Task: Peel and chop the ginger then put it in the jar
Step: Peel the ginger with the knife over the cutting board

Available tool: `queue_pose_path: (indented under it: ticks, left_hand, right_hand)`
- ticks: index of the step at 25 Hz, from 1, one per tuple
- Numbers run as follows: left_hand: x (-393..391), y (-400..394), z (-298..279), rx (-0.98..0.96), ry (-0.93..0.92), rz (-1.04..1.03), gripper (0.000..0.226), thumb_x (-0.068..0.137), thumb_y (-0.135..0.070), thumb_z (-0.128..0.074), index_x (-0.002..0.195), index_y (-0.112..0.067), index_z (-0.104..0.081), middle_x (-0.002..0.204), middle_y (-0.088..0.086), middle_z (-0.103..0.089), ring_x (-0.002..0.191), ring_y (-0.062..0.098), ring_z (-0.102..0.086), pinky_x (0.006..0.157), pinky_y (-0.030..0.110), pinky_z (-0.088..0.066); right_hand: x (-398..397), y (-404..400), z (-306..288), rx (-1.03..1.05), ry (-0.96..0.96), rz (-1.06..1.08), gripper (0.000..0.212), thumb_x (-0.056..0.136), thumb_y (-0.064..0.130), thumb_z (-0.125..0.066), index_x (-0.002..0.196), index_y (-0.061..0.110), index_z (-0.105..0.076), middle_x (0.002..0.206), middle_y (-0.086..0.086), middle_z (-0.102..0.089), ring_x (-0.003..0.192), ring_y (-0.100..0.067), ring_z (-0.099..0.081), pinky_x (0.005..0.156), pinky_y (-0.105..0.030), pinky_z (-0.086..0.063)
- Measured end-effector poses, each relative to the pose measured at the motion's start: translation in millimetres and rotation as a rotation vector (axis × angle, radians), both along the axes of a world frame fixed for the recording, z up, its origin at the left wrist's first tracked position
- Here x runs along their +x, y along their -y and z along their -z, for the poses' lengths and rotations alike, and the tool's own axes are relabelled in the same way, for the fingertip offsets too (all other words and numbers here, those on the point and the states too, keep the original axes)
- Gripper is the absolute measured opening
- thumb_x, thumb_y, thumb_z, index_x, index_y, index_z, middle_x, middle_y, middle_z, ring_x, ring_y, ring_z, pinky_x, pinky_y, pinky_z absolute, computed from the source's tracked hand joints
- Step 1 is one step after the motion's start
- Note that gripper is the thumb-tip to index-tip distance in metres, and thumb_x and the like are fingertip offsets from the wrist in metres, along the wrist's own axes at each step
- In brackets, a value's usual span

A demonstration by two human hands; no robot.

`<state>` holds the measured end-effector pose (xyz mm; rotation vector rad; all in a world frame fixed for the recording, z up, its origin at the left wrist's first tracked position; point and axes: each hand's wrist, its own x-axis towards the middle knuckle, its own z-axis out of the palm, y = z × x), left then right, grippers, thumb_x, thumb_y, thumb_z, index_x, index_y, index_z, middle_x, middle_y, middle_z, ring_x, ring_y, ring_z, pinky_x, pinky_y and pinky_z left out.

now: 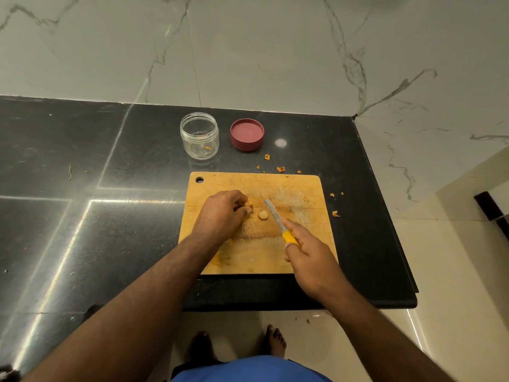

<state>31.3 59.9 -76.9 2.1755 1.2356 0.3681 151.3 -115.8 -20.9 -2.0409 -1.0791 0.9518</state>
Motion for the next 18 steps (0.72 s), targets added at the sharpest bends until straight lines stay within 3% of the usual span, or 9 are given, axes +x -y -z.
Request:
queue_pose_path:
  ticks: [2, 3, 6, 10, 13, 18]
  left_hand:
    - [-0.3, 0.5, -0.6, 0.020, -0.002, 0.004, 0.035, 0.092, -0.030, -0.069, 0.126, -0.018, -0.067, 0.116, -0.001, -0.070, 0.101, 0.013, -0.062, 0.083, 0.026, -0.051]
    - [-0.5, 0.9, -0.4, 0.036, -0.003, 0.004, 0.036, 0.092, -0.030, -0.069, 0.126, -0.017, -0.067, 0.116, 0.000, -0.070, 0.101, 0.014, -0.062, 0.082, 0.026, -0.050]
    - [-1.0, 3.3, 0.0, 0.063, -0.002, 0.015, 0.031, 0.093, -0.027, -0.068, 0.122, -0.016, -0.069, 0.111, 0.000, -0.070, 0.099, 0.016, -0.062, 0.078, 0.025, -0.047]
    - [-1.9, 3.3, 0.8, 0.086, -0.002, 0.038, 0.016, 0.092, -0.025, -0.068, 0.103, -0.014, -0.073, 0.093, 0.000, -0.068, 0.088, 0.018, -0.060, 0.073, 0.034, -0.050]
    - [-1.3, 4.0, -1.1, 0.081, 0.015, 0.026, 0.020, 0.092, -0.024, -0.068, 0.108, -0.013, -0.073, 0.099, 0.001, -0.070, 0.090, 0.017, -0.060, 0.079, 0.038, -0.053]
    - [-1.8, 3.0, 1.0, 0.081, 0.033, 0.031, 0.023, 0.092, -0.024, -0.069, 0.113, -0.016, -0.073, 0.104, -0.001, -0.071, 0.092, 0.013, -0.060, 0.078, 0.032, -0.052]
  right_hand:
    - [-4.7, -9.2, 1.5, 0.007, 0.154, -0.098, 0.053, 0.103, 0.020, -0.041, 0.152, 0.033, -0.031, 0.136, 0.009, -0.050, 0.107, -0.007, -0.058, 0.090, -0.027, -0.050]
    - [-8.6, -14.2, 2.0, -0.005, 0.204, -0.133, 0.054, 0.103, 0.021, -0.040, 0.154, 0.032, -0.027, 0.140, 0.005, -0.050, 0.113, -0.011, -0.055, 0.094, -0.028, -0.048]
    - [-16.8, -24.9, 3.2, -0.029, 0.285, -0.194, 0.056, 0.103, 0.021, -0.037, 0.155, 0.029, -0.021, 0.132, -0.003, -0.055, 0.104, -0.014, -0.055, 0.081, -0.026, -0.041]
    - [-20.9, -30.6, 6.1, -0.038, 0.329, -0.235, 0.053, 0.103, 0.022, -0.035, 0.154, 0.026, -0.023, 0.128, -0.003, -0.054, 0.104, -0.013, -0.053, 0.085, -0.028, -0.044]
    - [-21.9, -31.8, 8.3, -0.041, 0.359, -0.249, 0.053, 0.103, 0.024, -0.035, 0.155, 0.025, -0.021, 0.125, -0.002, -0.053, 0.102, -0.012, -0.051, 0.085, -0.028, -0.045]
    - [-22.4, -33.2, 8.9, -0.052, 0.371, -0.267, 0.053, 0.103, 0.024, -0.034, 0.155, 0.025, -0.020, 0.125, -0.002, -0.053, 0.105, -0.014, -0.052, 0.086, -0.030, -0.045]
